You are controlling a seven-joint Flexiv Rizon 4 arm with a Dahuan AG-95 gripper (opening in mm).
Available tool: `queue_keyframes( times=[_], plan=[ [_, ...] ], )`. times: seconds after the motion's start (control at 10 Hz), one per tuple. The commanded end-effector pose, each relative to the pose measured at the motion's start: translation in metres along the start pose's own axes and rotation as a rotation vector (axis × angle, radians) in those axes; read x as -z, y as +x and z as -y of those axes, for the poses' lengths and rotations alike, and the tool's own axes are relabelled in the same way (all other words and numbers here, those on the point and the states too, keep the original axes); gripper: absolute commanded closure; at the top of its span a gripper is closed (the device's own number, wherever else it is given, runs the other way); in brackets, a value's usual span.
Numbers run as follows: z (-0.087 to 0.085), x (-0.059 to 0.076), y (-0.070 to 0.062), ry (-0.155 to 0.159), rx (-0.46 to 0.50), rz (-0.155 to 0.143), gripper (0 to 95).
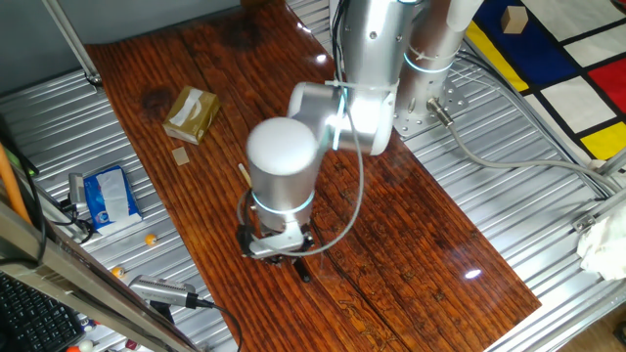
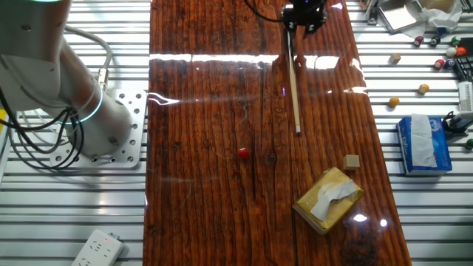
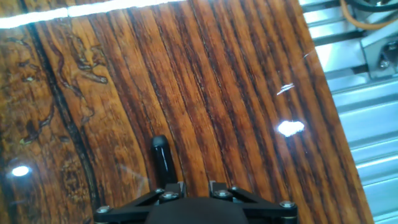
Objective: Hit the pool ball
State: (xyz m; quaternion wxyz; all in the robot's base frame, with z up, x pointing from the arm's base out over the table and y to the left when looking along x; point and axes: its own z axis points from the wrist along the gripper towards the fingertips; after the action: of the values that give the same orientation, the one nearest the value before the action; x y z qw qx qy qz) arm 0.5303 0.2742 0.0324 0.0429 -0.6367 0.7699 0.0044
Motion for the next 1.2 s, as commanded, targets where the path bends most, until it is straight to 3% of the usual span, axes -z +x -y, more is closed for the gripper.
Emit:
queue_keyframes(
  times=[0.1,0.5,1.2],
  plan=[
    [-0.0018,-0.0054,-0.0037,0.000,0.011,-0.005,76.0],
    [-0.0037,-0.0096,-0.0045,0.017,0.026,0.000,76.0],
    [-0.0088,-0.0009,0.0006,-0.001,0.051,0.006,76.0]
  ],
)
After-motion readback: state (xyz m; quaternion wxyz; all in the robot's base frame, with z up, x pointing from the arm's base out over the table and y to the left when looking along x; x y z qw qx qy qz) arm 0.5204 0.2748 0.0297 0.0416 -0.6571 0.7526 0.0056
